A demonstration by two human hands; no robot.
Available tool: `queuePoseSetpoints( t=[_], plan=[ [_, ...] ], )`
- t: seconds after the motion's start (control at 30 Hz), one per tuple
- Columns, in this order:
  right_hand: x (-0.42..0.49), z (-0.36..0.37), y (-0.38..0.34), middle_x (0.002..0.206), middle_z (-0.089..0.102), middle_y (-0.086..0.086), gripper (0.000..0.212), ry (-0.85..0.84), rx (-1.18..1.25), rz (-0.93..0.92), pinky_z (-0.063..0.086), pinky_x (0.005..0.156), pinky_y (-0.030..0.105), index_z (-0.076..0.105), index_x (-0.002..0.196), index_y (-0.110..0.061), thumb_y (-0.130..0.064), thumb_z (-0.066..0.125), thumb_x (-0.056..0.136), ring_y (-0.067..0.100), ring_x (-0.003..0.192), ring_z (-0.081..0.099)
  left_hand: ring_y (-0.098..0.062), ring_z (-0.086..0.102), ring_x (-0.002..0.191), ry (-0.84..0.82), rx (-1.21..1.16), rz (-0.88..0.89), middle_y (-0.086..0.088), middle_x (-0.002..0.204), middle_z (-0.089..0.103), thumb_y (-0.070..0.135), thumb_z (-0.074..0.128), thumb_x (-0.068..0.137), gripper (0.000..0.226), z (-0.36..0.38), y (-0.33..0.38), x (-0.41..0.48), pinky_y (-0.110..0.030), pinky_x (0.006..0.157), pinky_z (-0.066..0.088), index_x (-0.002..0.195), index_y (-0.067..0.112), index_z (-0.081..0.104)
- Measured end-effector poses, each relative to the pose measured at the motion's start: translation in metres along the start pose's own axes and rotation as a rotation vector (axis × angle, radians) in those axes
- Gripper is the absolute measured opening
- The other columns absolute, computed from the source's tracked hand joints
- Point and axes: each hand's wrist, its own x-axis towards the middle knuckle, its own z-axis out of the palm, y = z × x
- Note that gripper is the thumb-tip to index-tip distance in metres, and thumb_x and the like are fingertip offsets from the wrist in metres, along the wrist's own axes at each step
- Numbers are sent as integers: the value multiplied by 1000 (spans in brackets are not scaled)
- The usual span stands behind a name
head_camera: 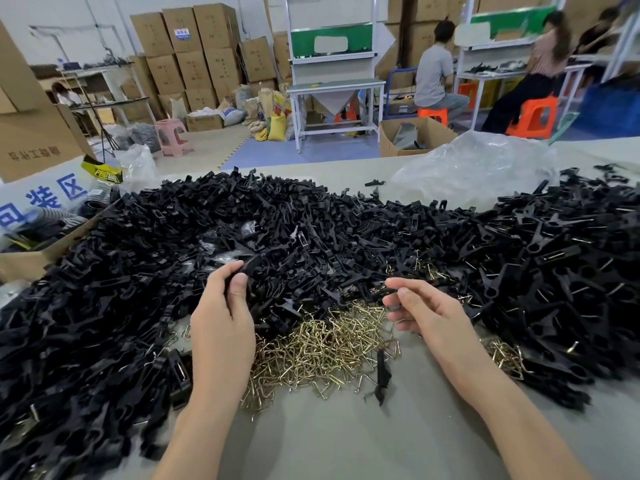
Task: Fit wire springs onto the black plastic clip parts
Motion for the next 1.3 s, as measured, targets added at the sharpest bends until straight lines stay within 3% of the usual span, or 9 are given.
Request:
queuePoseSetpoints(
  t=[0.13, 0.3, 0.4, 0.47, 0.67, 0.87, 1.0, 1.1, 1.3],
  plan=[
    [0, 1, 0, 92, 77, 1, 26, -4, 0, 2, 57, 70, 21, 74, 109, -24, -11, 52, 104, 11, 78, 70, -32, 58, 83, 39, -20, -23, 30, 103, 67, 42, 39, 106, 18, 1, 2, -2, -49, 70, 49, 120, 45, 49],
    [0, 1, 0, 91, 77, 0, 26, -5, 11, -1, 56, 68, 19, 75, 108, -23, -11, 53, 104, 10, 77, 69, -10, 55, 66, 88, -88, 41, 30, 100, 67, 39, 40, 107, 19, 2, 9, -2, -17, 61, 43, 115, 55, 47],
    [0, 1, -1, 90, 77, -1, 26, -6, 20, -5, 56, 67, 19, 75, 107, -23, -10, 52, 104, 11, 76, 69, -11, 44, 86, 99, 128, 72, 19, 92, 69, 39, 39, 107, 21, 5, 4, -4, -28, 86, 30, 124, 40, 51],
    [-1, 1, -1, 90, 77, -1, 27, -8, 22, -4, 56, 67, 19, 75, 107, -23, -9, 52, 104, 12, 77, 69, -6, 35, 93, 112, 252, 69, 15, 91, 68, 39, 38, 106, 27, 4, 3, -5, -24, 88, 21, 127, 31, 52],
    [-9, 4, -14, 105, 76, -2, 22, -148, 14, -45, 57, 75, 24, 74, 112, -36, -25, 60, 100, 15, 89, 71, -4, 54, 65, -199, -324, 10, 12, 91, 73, 34, 48, 102, 20, 12, 40, -24, -17, 55, 44, 114, 46, 58],
    [-20, 26, -17, 102, 73, 16, 32, -422, -12, -74, 52, 73, 25, 72, 116, -15, -35, 68, 92, 12, 88, 66, -7, 64, 73, -437, -581, -108, -1, 89, 74, 37, 53, 92, 23, 35, 70, -62, -18, 65, 52, 109, 31, 67],
    [-20, 28, -16, 81, 62, 14, 23, -388, 54, -128, 47, 70, 22, 72, 108, -8, -26, 65, 96, 11, 77, 58, -7, 62, 67, -435, -630, -167, -7, 85, 74, 34, 55, 91, 23, 38, 70, -62, -18, 63, 52, 108, 25, 67],
    [-20, 33, -15, 89, 64, 30, 22, -349, 104, -130, 53, 74, 24, 74, 109, -8, -19, 64, 93, 16, 79, 60, -6, 64, 65, -427, -584, -158, -4, 80, 73, 32, 55, 96, 15, 39, 68, -62, -17, 61, 52, 105, 35, 67],
    [-17, 26, -20, 99, 77, 3, 19, -143, 183, -38, 60, 75, 29, 79, 92, -25, -37, 70, 80, 20, 93, 75, -7, 68, 74, -342, -470, -126, 13, 92, 73, 37, 53, 100, 16, 36, 60, -56, -31, 65, 58, 103, 51, 60]
  ],
)
